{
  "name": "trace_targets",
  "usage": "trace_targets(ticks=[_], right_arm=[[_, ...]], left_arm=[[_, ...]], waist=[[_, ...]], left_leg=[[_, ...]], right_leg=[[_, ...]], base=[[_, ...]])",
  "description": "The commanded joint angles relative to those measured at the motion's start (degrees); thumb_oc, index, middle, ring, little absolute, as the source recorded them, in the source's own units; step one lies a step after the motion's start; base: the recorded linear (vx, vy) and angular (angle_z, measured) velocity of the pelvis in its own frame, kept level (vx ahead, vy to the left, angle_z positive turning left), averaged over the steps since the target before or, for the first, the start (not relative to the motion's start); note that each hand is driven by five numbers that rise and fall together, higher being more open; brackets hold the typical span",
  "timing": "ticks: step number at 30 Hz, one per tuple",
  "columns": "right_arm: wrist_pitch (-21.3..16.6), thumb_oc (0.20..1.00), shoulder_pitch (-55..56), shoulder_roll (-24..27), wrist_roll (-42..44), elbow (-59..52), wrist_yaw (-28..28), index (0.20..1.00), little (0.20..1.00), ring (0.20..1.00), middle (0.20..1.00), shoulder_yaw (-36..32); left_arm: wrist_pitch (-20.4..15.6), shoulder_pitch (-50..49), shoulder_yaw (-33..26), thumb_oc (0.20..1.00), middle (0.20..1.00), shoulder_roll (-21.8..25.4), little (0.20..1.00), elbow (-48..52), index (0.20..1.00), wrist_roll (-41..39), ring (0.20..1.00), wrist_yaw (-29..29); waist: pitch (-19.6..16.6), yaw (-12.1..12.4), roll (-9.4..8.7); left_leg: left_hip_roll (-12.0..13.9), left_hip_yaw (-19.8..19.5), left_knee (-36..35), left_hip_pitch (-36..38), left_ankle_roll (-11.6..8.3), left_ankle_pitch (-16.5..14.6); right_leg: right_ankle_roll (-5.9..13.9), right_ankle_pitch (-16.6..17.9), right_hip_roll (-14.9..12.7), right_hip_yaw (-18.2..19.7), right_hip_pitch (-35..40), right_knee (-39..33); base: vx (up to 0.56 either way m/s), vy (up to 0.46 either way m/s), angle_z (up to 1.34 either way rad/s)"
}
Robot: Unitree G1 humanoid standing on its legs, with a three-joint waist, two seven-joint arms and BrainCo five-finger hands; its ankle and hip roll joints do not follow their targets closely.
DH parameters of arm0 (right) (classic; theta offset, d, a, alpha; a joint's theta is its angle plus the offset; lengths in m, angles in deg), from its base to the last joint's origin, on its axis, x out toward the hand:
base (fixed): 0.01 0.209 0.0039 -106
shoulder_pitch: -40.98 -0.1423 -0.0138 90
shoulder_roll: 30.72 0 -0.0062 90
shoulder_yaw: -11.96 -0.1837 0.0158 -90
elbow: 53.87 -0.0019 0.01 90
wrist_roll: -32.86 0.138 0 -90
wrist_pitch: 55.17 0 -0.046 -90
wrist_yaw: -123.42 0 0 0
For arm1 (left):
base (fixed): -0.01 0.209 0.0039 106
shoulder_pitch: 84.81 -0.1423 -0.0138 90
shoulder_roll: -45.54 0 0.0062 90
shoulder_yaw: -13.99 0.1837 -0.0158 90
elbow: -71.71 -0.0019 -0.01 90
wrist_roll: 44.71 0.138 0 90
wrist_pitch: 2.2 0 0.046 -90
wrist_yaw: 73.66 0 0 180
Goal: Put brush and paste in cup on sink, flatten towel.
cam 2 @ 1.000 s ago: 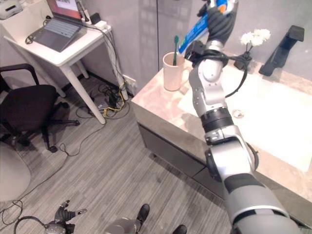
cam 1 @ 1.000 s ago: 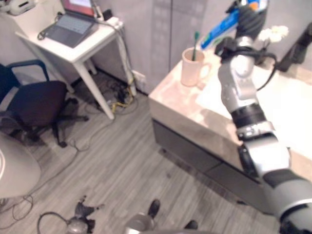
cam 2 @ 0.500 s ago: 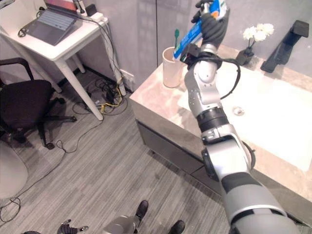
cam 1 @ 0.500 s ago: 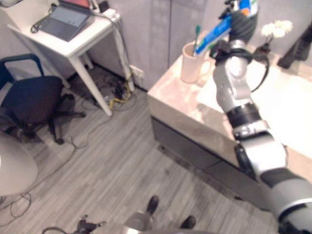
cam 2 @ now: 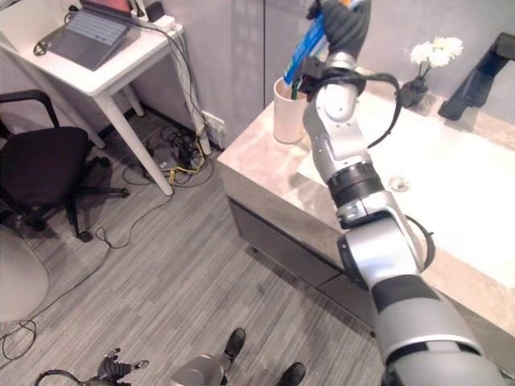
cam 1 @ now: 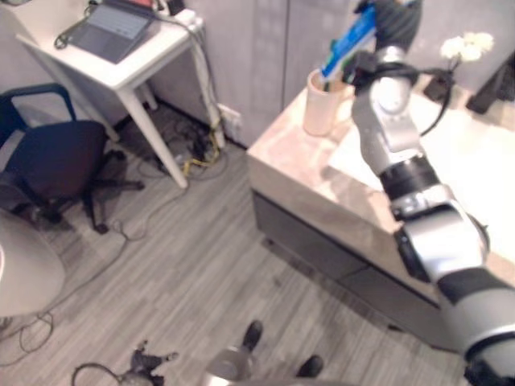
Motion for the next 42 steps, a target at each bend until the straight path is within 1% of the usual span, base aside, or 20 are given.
trace_targets(ticks=[1,9,13,22,24,34,41,42], right_arm=[[-3.1,0.2,-7.0,2.1,1.2,-0.1,1.8,0.2,0.2,0.2,0.2,2.7],[-2.8,0.2,-6.9,2.1,1.5,0.8,2.1,0.2,0.2,0.2,0.2,3.6],[-2.9,0.2,-5.8,1.0,3.1,0.6,2.9,0.2,0.2,0.2,0.2,3.5],[-1.1,0.2,-6.2,0.2,0.9,1.3,4.4,0.2,0.2,0.2,0.2,7.5],[-0.2,0.2,-6.2,0.3,-0.1,1.4,4.8,0.2,0.2,0.2,0.2,9.1],[1.3,0.2,-7.3,0.5,-2.9,4.6,5.2,0.2,0.2,0.2,0.2,12.2],[2.0,0.2,-7.9,0.4,-3.9,6.3,5.3,0.2,0.2,0.2,0.2,13.2],[2.0,0.42,-7.8,0.4,-3.8,6.5,5.2,0.42,0.42,0.42,0.42,13.2]], left_arm=[[-0.5,2.2,2.6,1.0,1.0,3.7,1.0,-3.5,1.0,0.5,1.0,-1.4],[-0.4,2.2,1.8,1.0,1.0,3.8,1.0,-4.1,1.0,-0.2,1.0,-1.8],[-0.5,2.4,1.9,1.0,1.0,3.6,1.0,-3.6,1.0,-0.7,1.0,-2.0],[-0.9,2.0,1.7,1.0,1.0,3.3,1.0,-2.7,1.0,-1.5,1.0,-2.0],[-1.0,1.9,1.7,1.0,1.0,3.3,1.0,-2.5,1.0,-1.5,1.0,-2.0],[-1.1,1.2,1.3,1.0,1.0,3.1,1.0,-3.1,1.0,-1.9,1.0,-1.9],[-1.4,1.2,1.7,1.0,1.0,3.1,1.0,-3.2,1.0,-2.0,1.0,-1.9],[-1.4,1.3,1.7,1.0,1.0,3.1,1.0,-3.2,1.0,-2.0,1.0,-1.9]], waist=[[0.1,1.9,-4.24],[0.7,1.6,-5.04],[1.0,1.3,-5.21],[1.6,0.4,-5.7],[1.8,0.0,-5.93],[1.9,-0.7,-6.35],[2.1,-0.8,-6.15],[2.1,-0.8,-6.14]], left_leg=[[1.1,1.8,0.6,-1.4,-0.34,-2.3],[1.2,1.9,0.6,-1.6,-0.4,-2.3],[1.3,2.1,0.6,-1.7,-0.37,-2.4],[1.6,2.9,0.6,-1.5,-0.37,-2.5],[1.8,3.0,0.6,-1.5,-0.38,-2.5],[2.1,3.6,0.6,-1.4,-0.51,-2.5],[2.3,4.0,0.6,-1.4,-0.49,-2.5],[2.3,4.0,0.6,-1.4,-0.48,-2.5]], right_leg=[[4.4,-0.2,-5.2,1.7,5.9,-0.1],[4.37,-0.2,-5.0,1.8,5.8,-0.1],[4.27,-0.1,-4.9,1.8,5.7,-0.1],[4.16,0.1,-4.7,2.4,5.2,-0.1],[4.06,0.1,-4.7,2.6,5.1,-0.1],[3.96,0.2,-4.5,3.0,4.9,-0.1],[3.99,0.4,-4.5,3.6,4.5,-0.1],[4.01,0.5,-4.5,3.6,4.4,-0.1]], base=[[0.02,0.002,0.03],[0.01,0.0,0.01],[0.0,0.0,0.0],[0.0,0.0,0.0],[0.0,0.0,-0.07],[0.0,-0.001,-0.02],[0.0,-0.003,-0.02],[0.0,-0.009,-0.04]])
